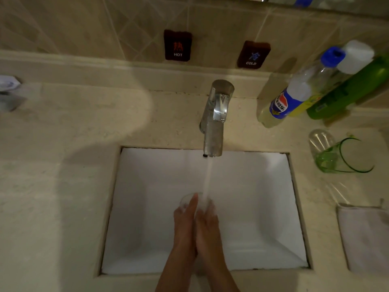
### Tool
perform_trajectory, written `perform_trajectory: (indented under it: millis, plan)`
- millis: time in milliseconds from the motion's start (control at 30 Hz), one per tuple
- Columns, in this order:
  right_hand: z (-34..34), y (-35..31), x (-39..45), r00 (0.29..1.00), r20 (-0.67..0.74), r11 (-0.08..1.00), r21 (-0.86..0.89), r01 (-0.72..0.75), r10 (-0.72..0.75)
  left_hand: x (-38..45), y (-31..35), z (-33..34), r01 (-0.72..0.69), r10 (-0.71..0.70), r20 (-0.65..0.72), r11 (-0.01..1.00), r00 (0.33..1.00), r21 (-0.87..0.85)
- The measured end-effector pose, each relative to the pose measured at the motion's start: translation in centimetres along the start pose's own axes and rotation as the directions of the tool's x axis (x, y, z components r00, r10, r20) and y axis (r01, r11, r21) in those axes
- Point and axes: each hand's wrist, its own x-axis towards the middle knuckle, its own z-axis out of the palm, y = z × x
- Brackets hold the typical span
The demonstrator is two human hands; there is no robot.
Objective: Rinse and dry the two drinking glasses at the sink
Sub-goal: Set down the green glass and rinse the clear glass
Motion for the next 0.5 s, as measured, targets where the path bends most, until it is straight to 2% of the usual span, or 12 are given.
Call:
perform_trajectory:
  millis: [133, 233, 333, 500]
  plan:
    - [1.1, 0.6, -1.1, 0.997, -0.066, 0.998, 0.048, -0.043, 0.047, 0.1, -0.1, -0.7, 0.052, -0.054, 0.031, 0.995, 0.998, 0.089]
    - [0.6, 0.0, 0.2, 0.995, -0.092, 1.0, -0.016, -0.027, 0.025, -0.6, -0.3, -0.5, 0.092, -0.093, 0.028, 0.994, 0.995, 0.053]
    - [-0.4, -1.1, 3.0, 0.991, -0.052, 0.992, -0.017, -0.122, 0.121, -0.9, -0.2, -0.7, 0.135, -0.136, 0.077, 0.991, 0.988, 0.016]
    - [-2.8, -2.8, 4.2, 0.968, 0.055, 0.967, 0.063, -0.248, 0.245, -2.2, -0.2, -0.9, 0.087, -0.074, 0.166, 0.994, 0.983, -0.071]
